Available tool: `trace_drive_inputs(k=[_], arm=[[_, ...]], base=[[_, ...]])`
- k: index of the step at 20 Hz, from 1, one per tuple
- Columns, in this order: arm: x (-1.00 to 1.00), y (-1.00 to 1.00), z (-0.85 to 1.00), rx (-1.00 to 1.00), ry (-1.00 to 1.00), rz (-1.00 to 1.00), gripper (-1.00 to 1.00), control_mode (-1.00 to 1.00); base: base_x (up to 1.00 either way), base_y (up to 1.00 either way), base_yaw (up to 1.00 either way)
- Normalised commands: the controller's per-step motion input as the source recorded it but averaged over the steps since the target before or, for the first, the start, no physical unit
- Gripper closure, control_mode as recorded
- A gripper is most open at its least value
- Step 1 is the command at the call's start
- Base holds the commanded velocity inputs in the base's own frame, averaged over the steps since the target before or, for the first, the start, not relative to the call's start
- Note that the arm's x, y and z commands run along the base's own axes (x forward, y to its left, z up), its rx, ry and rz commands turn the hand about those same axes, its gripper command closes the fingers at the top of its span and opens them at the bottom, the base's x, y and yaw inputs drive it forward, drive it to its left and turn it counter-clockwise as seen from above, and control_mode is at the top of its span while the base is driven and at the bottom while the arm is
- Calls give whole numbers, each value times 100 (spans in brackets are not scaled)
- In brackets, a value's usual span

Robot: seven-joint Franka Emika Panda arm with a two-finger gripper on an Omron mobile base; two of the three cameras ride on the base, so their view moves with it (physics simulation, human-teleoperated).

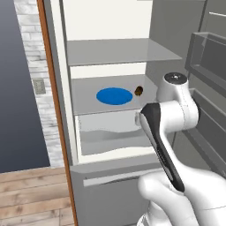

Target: Retrieve the chicken drumstick from the fridge and place it on the cutting board.

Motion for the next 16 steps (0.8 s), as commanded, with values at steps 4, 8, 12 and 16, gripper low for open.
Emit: trace_drive_inputs(k=[4, 8, 12, 16], arm=[[0, 0, 0, 0, 0, 0, 100, 100], [0, 0, 0, 0, 0, 0, 100, 100], [0, 0, 0, 0, 0, 0, 100, 100], [0, 0, 0, 0, 0, 0, 100, 100]], base=[[-35, 76, -5], [-34, 93, -6], [-44, 39, -8], [-48, 8, -12]])
